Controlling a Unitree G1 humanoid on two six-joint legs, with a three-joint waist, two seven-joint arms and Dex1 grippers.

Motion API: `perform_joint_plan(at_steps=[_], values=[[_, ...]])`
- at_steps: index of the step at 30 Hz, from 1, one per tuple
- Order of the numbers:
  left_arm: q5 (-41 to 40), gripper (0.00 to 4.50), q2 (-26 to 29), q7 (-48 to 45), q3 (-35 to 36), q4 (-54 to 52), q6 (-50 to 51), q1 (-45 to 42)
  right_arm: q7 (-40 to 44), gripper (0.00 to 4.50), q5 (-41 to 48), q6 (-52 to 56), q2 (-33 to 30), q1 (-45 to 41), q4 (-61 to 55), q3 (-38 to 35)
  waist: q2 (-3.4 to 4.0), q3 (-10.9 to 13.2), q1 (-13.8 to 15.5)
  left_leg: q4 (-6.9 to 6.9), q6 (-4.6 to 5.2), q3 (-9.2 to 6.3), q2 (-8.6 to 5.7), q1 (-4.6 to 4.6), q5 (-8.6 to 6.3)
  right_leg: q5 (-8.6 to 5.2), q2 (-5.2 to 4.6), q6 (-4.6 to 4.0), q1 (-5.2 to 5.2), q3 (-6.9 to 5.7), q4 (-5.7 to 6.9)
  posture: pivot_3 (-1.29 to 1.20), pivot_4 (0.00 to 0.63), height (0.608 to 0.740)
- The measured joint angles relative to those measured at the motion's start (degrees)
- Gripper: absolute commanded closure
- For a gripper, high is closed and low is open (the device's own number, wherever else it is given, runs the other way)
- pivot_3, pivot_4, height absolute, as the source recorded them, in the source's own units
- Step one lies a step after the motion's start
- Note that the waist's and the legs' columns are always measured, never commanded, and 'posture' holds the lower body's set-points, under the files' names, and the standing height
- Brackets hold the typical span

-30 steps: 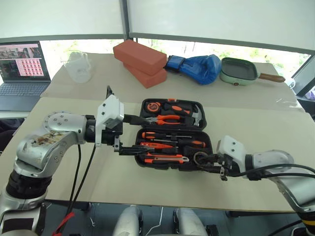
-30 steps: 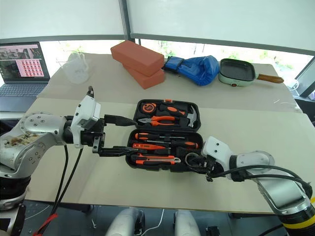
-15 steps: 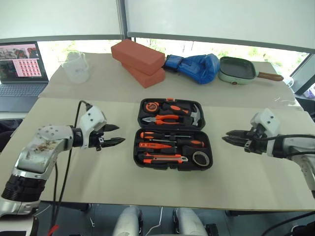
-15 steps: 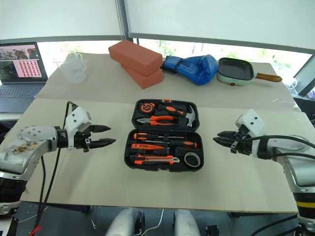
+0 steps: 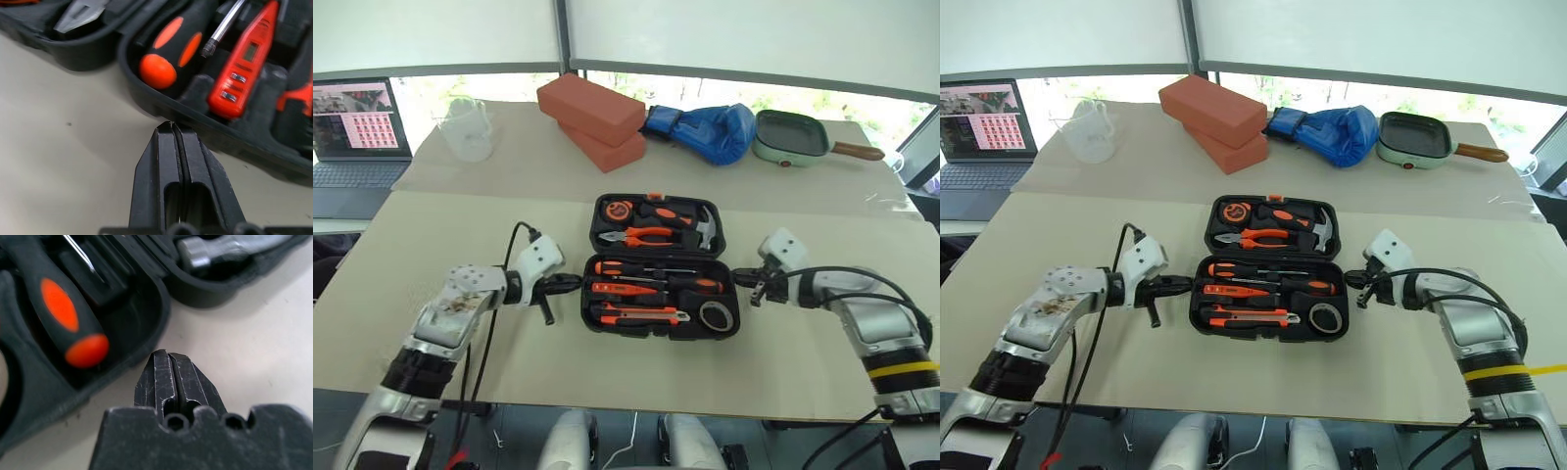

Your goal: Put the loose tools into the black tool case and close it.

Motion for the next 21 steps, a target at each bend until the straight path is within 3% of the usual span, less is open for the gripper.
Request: perform_joint_plan(at_steps=[5, 12, 19, 20, 21], values=[[-1.2, 4.43, 1.8, -2.2, 2.0, -2.9, 1.8, 2.3, 2.4, 4.5, 0.7, 0.9, -1.3, 4.3, -6.3, -1.1, 0.01, 0.0, 0.0, -0.08, 0.0, -0.03, 0.03, -0.05, -0.01, 0.0, 0.01, 0.0, -0.07, -0.02, -0.03, 0.0, 0.15, 0.738], [-7.1, 4.43, 8.5, -8.6, 4.7, -15.7, 7.0, 13.1, 4.8, 4.5, 4.0, 3.9, -5.2, 16.5, -19.7, -5.1, 0.02, 0.0, 0.0, -0.08, 0.05, -0.04, 0.07, -0.05, -0.1, -0.01, -0.03, 0.0, -0.02, -0.03, -0.12, 0.0, 0.15, 0.738], [-6.8, 4.43, 11.0, -8.0, 6.4, -21.3, 7.0, 19.6, 4.2, 4.5, 5.2, 5.6, -6.0, 25.4, -28.8, -8.2, 0.04, 0.0, 0.1, -0.04, 0.04, -0.02, 0.07, 0.08, -0.1, -0.02, -0.01, -0.02, 0.07, -0.02, -0.08, 0.0, 0.15, 0.738], [-6.8, 4.19, 11.0, -7.3, 6.3, -21.3, 7.2, 19.7, 3.8, 4.5, 5.2, 5.7, -5.7, 25.7, -29.1, -8.3, 0.04, 0.0, 0.1, -0.03, 0.04, -0.03, 0.07, 0.09, -0.09, -0.02, -0.01, -0.02, 0.08, -0.02, -0.06, 0.0, 0.15, 0.738], [-6.8, 3.92, 11.0, -6.5, 6.2, -21.4, 8.1, 19.7, 3.5, 4.21, 5.4, 6.1, -5.6, 25.8, -29.3, -8.4, 0.04, 0.0, 0.1, -0.02, 0.04, -0.03, 0.07, 0.09, -0.09, -0.02, 0.0, -0.02, 0.08, -0.01, -0.05, 0.0, 0.15, 0.738]])
